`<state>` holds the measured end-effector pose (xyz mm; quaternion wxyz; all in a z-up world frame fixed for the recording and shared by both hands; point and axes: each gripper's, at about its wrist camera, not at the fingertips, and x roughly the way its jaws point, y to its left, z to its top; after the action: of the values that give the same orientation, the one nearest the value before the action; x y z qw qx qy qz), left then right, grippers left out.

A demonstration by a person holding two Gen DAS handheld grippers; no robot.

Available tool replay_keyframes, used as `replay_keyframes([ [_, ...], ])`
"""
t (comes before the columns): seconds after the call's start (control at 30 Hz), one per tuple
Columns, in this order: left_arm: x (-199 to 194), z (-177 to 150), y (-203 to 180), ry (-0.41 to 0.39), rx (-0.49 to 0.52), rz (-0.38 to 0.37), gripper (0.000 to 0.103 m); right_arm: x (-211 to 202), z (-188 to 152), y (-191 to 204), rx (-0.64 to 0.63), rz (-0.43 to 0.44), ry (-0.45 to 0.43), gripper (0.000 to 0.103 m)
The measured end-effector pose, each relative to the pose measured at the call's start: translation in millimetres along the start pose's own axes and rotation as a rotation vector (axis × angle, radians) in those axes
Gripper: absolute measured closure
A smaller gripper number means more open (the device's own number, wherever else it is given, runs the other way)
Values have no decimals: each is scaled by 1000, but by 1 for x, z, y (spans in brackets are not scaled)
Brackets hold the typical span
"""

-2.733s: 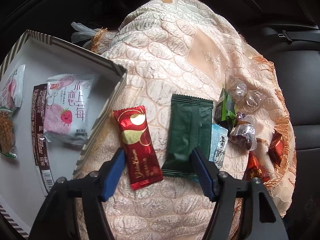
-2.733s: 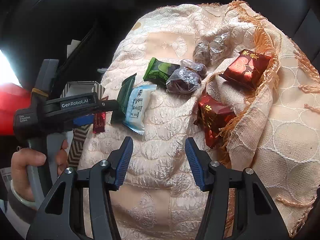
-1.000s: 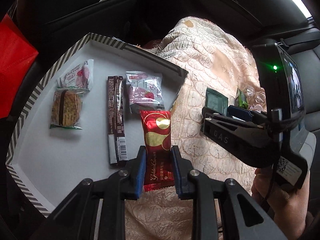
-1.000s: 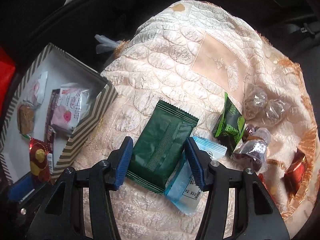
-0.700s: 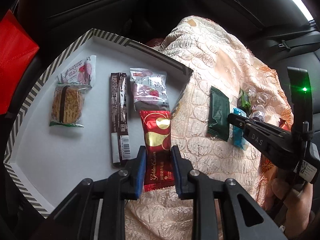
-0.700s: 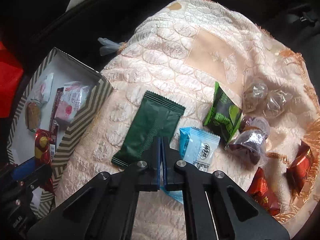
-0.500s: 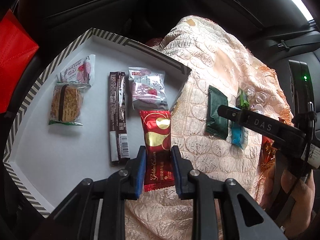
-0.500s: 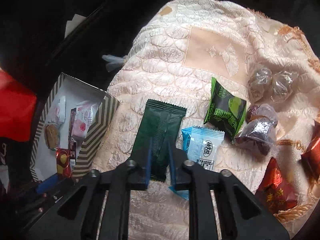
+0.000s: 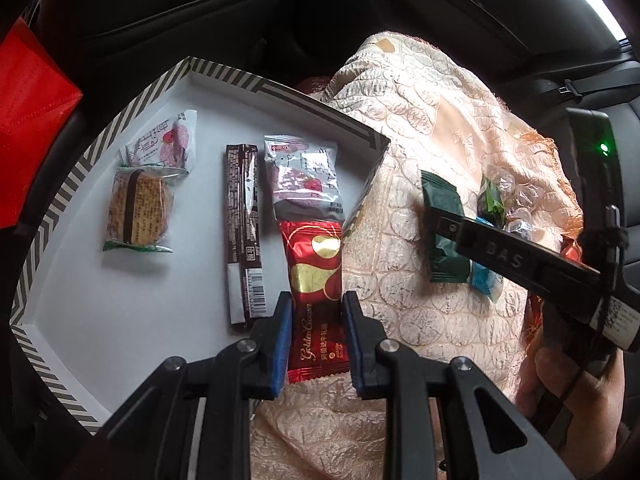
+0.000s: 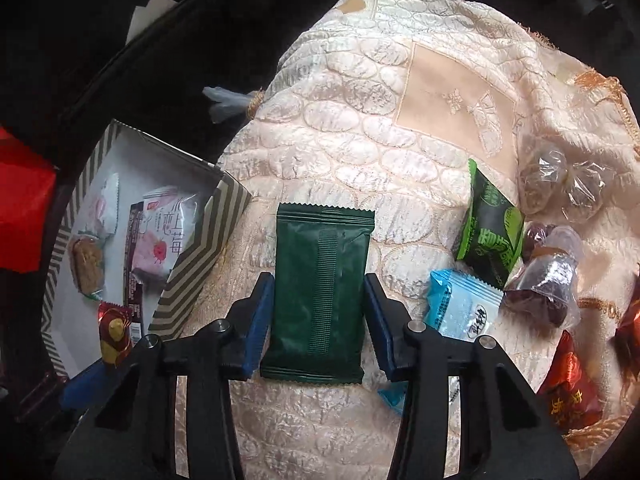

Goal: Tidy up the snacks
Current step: 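Carry the red bar and green pouch over the box with both grippers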

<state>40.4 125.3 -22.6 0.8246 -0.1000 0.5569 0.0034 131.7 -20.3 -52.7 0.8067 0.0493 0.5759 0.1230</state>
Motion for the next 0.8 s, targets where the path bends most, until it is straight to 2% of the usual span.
replay_keyframes([
  [0.17,-9,-1,1,-47,24,47,76,-36,-19,-12,8,68,-70,59],
  [0.27,-16,-1,2,-79,41,83,76,-52,-32,-6,-2,119,-83,59],
  [0.43,-21,-1,4,-97,49,97,76,-67,-50,13,-36,158,-101,59],
  [0.8,-29,12,33,-143,33,166,76,-71,-44,52,-96,194,-113,59],
])
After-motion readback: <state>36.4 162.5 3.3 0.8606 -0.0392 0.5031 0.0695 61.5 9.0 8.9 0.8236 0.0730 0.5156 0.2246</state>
